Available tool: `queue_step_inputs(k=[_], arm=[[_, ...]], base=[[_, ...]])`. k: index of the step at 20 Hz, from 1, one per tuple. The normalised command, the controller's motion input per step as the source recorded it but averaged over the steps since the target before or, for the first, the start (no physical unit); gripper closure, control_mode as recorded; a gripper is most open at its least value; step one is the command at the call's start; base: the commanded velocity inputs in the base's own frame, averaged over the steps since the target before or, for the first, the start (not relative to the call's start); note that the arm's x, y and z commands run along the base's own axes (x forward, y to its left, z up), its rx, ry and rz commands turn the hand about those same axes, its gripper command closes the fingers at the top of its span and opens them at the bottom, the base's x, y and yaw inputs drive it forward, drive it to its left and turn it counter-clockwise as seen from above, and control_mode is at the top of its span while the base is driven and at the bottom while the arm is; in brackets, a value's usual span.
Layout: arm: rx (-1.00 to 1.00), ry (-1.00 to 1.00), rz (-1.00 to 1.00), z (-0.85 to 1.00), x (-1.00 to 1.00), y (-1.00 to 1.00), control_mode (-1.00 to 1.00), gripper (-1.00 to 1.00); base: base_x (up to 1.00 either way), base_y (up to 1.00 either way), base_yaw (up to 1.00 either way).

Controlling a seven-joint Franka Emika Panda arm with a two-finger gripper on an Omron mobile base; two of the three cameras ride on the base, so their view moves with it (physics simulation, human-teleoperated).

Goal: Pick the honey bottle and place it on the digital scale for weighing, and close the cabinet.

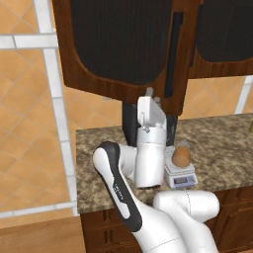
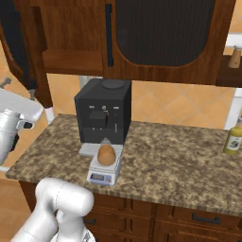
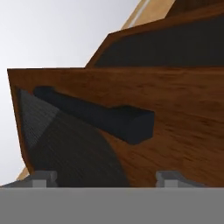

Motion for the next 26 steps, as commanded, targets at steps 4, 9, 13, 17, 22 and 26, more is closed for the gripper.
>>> queue_step_inputs(k=[4, 9, 13, 17, 22, 26], arm=[[0.11, 0.17, -0.04, 0.1, 0.76, -0.53, -1.0, -1.0], [0.0, 0.28, -0.17, 0.08, 0.97, -0.11, -1.0, -1.0], [-0.09, 0.31, -0.21, 0.17, 0.97, 0.0, -1.0, -1.0], [-0.07, 0.27, -0.14, 0.1, 0.99, -0.05, -1.0, -1.0], [0.0, 0.4, -0.01, 0.0, 0.96, -0.31, -1.0, -1.0], [0.0, 0.45, 0.0, 0.0, 0.87, -0.36, -1.0, -1.0]], base=[[0.0, 0.0, 0.0], [0.0, 0.0, 0.0], [0.0, 0.0, 0.0], [0.0, 0.0, 0.0], [0.0, 0.0, 0.0], [0.0, 0.0, 0.0]])
